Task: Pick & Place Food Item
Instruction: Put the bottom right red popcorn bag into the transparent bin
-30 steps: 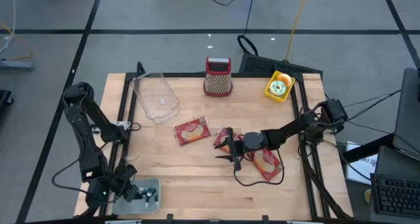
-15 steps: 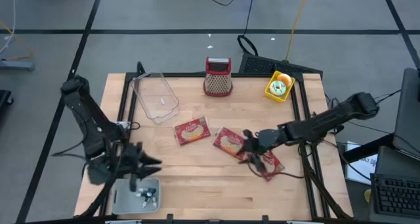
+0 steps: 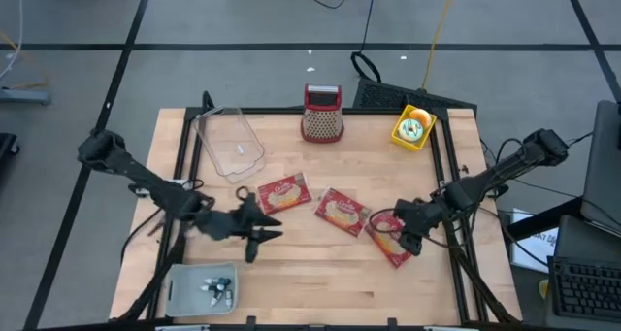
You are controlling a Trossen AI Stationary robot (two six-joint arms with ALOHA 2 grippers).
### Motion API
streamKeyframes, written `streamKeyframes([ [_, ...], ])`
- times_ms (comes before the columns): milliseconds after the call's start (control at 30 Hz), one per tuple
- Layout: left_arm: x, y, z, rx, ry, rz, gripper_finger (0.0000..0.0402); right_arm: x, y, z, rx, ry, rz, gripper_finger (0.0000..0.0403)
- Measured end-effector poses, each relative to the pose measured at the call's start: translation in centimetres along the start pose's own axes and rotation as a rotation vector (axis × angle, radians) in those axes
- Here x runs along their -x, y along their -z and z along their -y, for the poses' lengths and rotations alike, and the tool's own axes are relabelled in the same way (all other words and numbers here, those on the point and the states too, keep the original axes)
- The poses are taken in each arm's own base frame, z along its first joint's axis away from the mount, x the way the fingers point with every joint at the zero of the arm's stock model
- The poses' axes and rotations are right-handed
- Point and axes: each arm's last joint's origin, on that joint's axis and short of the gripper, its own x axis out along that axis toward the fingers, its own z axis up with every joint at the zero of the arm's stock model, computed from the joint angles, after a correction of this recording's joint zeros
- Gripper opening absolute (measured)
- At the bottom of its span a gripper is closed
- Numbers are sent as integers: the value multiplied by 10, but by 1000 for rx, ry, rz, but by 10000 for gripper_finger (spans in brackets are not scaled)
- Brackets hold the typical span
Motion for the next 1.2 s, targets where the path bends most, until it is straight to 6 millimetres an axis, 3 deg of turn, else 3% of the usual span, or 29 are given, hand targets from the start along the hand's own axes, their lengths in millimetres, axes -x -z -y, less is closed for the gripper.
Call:
streamKeyframes([
  [200, -32, -7, -19, -25, 37, 17, 132, 5, 19, 12, -183, 167, -48, 160],
  [533, -65, 4, -49, 34, -92, -30, 132, 4, 45, 7, -354, 211, -92, 160],
  [933, -73, 9, -56, 26, -123, -46, 132, -44, 66, 28, -474, 54, -103, 160],
  [1200, -73, 9, -56, 28, -124, -47, 132, -61, 72, 41, -507, -23, -99, 160],
])
